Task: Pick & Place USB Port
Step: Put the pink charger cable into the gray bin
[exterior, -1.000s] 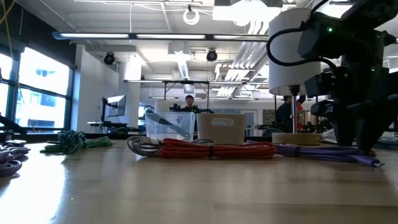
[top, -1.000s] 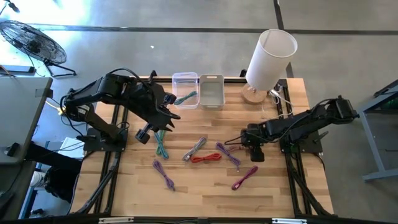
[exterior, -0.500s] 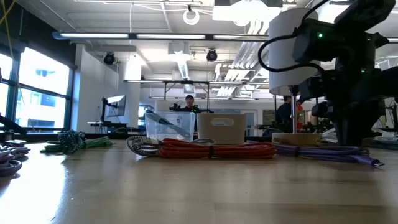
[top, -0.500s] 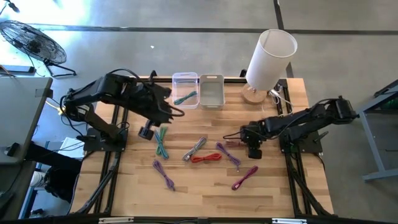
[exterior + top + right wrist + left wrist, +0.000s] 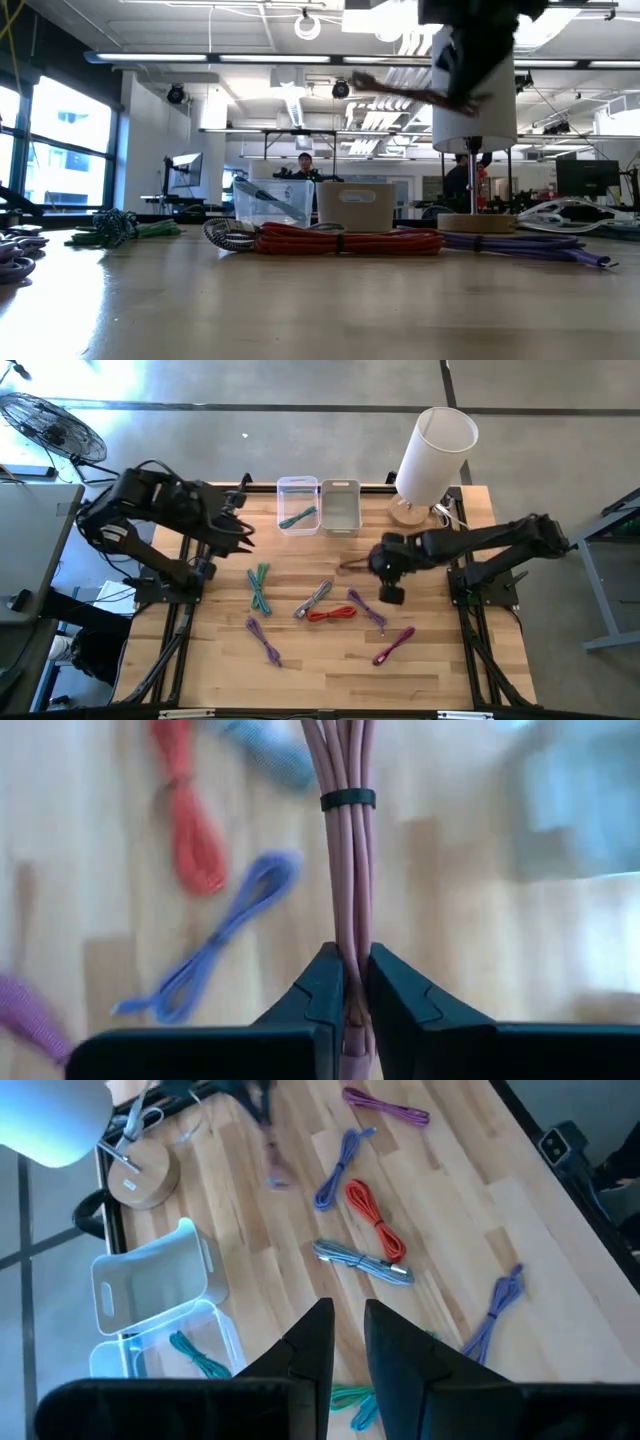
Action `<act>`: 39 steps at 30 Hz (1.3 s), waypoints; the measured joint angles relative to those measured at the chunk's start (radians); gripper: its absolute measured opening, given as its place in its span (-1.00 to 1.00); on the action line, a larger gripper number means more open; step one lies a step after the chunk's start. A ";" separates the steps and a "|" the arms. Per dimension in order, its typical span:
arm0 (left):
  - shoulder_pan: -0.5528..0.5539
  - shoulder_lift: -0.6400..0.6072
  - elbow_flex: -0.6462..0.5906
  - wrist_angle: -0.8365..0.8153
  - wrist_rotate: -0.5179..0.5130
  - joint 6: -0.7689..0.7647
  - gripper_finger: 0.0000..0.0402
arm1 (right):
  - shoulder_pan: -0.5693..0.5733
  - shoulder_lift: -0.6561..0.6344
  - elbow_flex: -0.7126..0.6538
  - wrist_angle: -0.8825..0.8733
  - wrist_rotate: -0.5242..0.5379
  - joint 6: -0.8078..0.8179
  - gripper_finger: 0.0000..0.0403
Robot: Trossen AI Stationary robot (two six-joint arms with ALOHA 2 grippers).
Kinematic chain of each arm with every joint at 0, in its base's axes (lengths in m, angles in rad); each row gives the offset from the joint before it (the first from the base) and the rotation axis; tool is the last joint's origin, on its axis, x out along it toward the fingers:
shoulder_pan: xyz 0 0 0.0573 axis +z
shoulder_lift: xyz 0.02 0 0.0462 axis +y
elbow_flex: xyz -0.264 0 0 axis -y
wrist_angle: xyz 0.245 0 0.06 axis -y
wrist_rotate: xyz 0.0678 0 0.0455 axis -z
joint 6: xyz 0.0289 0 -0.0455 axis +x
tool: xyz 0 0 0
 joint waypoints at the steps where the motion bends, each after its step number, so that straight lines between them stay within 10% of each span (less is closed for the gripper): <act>1: 0.000 -0.008 0.000 -0.010 -0.003 0.000 -0.71 | -0.016 -0.001 0.038 -0.015 0.014 0.013 -0.89; 16: 0.002 -0.187 0.000 -0.009 -0.399 -0.047 -0.71 | -0.257 0.044 0.195 0.102 0.215 0.281 -0.89; 39: 0.002 -0.221 -0.001 -0.008 -0.624 -0.041 -0.71 | -0.335 0.302 0.195 0.326 0.374 0.405 -0.90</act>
